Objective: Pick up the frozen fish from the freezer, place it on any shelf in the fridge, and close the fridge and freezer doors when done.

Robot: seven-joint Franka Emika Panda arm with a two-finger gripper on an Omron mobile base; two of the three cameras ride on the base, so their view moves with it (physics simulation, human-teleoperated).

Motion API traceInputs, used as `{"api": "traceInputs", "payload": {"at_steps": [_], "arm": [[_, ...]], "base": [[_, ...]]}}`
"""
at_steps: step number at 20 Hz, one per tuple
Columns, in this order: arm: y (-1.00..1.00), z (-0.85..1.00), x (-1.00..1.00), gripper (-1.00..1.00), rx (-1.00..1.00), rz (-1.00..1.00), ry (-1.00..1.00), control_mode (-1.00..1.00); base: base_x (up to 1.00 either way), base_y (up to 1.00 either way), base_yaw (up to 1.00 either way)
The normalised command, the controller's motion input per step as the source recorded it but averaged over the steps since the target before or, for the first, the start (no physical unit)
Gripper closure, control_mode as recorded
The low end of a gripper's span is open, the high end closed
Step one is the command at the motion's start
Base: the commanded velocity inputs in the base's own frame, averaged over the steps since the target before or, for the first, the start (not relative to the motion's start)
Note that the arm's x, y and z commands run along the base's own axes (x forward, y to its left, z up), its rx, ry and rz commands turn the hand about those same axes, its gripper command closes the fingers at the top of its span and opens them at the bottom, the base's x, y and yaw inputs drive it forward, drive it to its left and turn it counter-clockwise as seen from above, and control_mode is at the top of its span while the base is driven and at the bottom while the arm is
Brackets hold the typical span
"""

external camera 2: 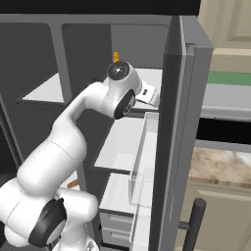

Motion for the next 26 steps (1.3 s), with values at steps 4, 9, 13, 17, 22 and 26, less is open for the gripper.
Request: {"api": "traceInputs", "payload": {"at_steps": [4, 9, 13, 17, 22, 26], "arm": [[0.00, -0.19, 0.78, 1.00, 0.00, 0.00, -0.12, -1.00], [0.00, -0.25, 0.73, -1.00, 0.00, 0.02, -0.07, -1.00], [0.00, -0.14, 0.55, -1.00, -0.01, 0.00, -0.02, -1.00], [0.00, 0.01, 0.08, -1.00, 0.00, 0.00, 0.00, -1.00], [0.00, 0.37, -0.38, -1.00, 0.00, 0.00, -0.03, -1.00], [0.01, 0.74, -0.98, -1.00, 0.00, 0.00, -0.12, -1.00]], "base": [[0.00, 0.00, 0.00], [0.00, 0.00, 0.00], [0.00, 0.00, 0.00], [0.00, 0.00, 0.00], [0.00, 0.00, 0.00], [0.00, 0.00, 0.00]]}}
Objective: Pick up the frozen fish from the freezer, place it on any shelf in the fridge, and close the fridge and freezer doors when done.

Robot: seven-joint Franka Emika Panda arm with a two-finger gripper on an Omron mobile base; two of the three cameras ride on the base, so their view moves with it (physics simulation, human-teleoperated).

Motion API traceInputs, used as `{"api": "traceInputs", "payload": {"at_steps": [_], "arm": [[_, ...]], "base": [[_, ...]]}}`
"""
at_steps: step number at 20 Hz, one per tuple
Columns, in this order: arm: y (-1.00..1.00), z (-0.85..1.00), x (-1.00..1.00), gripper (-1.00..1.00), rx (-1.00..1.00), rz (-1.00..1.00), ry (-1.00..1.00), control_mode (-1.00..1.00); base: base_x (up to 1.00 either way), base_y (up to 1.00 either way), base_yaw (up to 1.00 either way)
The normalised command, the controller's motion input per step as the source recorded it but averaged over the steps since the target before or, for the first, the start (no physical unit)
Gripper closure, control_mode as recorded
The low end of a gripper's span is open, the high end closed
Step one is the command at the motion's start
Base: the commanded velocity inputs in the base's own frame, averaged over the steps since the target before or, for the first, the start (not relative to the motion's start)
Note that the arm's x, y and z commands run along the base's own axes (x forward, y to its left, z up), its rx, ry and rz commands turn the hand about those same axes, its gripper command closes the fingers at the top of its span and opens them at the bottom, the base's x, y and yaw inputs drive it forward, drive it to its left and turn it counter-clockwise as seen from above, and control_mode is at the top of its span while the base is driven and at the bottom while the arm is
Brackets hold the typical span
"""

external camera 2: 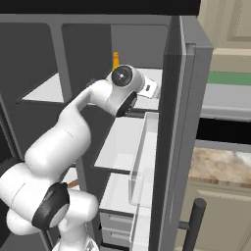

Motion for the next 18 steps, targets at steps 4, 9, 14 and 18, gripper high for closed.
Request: {"api": "traceInputs", "payload": {"at_steps": [4, 9, 14, 18], "arm": [[0.15, 0.77, -1.00, -1.00, 0.00, 0.00, -0.08, -1.00], [0.51, 0.74, -1.00, -1.00, 0.00, 0.00, -0.03, -1.00], [0.54, 0.24, -1.00, -1.00, 0.00, 0.00, 0.08, -1.00], [0.41, -0.37, -1.00, -1.00, -0.02, 0.02, 0.25, -1.00]], "base": [[0.00, 0.00, 0.00], [0.00, 0.00, 0.00], [0.00, 0.00, 0.00], [0.00, 0.00, 0.00]]}}
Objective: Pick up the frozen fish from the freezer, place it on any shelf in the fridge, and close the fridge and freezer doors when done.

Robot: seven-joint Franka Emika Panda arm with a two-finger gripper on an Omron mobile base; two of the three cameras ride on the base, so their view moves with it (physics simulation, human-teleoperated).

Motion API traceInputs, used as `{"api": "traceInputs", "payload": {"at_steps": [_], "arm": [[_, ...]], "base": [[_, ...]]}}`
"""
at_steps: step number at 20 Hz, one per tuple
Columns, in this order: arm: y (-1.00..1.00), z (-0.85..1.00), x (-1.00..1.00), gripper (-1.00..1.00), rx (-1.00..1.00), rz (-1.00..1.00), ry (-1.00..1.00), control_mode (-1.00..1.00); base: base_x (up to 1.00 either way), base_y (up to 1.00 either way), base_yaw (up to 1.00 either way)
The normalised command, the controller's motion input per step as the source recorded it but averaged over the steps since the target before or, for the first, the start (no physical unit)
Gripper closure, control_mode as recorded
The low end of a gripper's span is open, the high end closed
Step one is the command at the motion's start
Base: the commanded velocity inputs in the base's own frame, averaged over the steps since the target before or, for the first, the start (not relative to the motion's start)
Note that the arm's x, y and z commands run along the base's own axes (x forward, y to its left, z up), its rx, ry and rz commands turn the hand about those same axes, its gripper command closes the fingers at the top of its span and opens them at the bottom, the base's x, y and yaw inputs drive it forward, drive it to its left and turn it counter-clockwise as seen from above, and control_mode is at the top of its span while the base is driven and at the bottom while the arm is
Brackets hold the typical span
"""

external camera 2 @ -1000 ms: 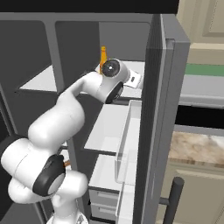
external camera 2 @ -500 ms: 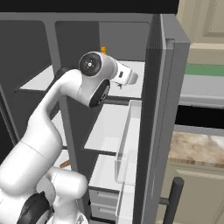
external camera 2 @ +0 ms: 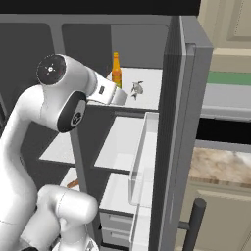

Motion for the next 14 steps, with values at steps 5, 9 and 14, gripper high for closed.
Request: {"api": "traceInputs", "payload": {"at_steps": [5, 9, 14], "arm": [[0.21, -0.86, -0.81, -1.00, 0.00, 0.15, 0.17, -1.00], [0.36, -0.30, -0.11, -1.00, -0.01, 0.14, 0.19, -1.00], [0.09, -0.01, 0.00, -1.00, -0.01, 0.00, 0.02, -1.00]], "base": [[0.00, 0.00, 0.00], [0.00, 0.00, 0.00], [0.00, 0.00, 0.00]]}}
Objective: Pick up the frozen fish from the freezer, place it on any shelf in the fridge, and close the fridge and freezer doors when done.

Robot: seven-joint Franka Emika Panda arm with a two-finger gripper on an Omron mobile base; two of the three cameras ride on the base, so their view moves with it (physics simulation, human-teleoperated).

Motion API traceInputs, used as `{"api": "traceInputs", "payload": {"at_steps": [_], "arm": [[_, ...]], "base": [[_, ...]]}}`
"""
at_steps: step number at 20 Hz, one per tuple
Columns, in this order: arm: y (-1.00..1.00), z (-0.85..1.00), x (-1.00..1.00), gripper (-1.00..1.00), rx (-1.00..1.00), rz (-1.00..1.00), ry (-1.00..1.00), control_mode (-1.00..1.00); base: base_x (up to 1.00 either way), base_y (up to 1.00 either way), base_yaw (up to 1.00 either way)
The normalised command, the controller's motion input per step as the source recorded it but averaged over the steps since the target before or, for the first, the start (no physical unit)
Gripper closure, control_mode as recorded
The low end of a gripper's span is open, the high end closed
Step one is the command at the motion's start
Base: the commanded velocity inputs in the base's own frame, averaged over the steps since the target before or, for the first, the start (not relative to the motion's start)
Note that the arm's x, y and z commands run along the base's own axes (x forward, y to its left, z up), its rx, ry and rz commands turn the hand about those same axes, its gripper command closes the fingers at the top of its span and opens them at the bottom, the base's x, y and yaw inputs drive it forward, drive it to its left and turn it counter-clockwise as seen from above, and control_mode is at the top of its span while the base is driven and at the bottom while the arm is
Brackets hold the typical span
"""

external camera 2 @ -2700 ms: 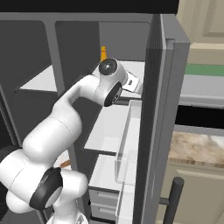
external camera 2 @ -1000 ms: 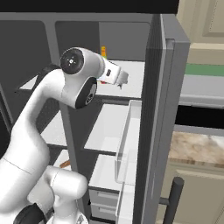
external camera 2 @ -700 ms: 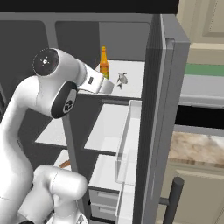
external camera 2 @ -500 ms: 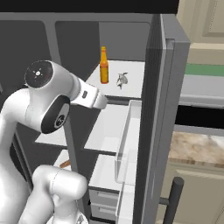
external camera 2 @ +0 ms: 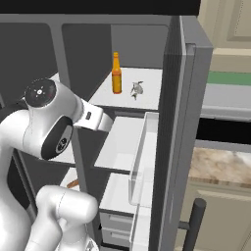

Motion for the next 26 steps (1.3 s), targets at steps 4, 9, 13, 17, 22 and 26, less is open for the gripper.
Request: {"api": "traceInputs", "payload": {"at_steps": [4, 9, 13, 17, 22, 26], "arm": [[0.04, 0.00, 0.00, -1.00, 0.00, 0.00, 0.00, -1.00], [0.26, 0.00, -0.06, -1.00, 0.00, 0.00, 0.00, -1.00], [0.11, 0.00, -0.14, -1.00, 0.00, 0.01, 0.00, -1.00], [0.10, 0.00, -0.25, -1.00, 0.00, 0.09, 0.00, -1.00], [0.39, 0.00, -0.15, -1.00, 0.00, 0.13, 0.04, -1.00], [0.38, 0.00, -0.03, -1.00, 0.00, 0.09, 0.04, -1.00]], "base": [[0.00, 0.00, 0.00], [0.00, 0.00, 0.00], [0.00, 0.00, 0.00], [0.00, 0.00, 0.00], [0.00, 0.00, 0.00], [0.00, 0.00, 0.00]]}}
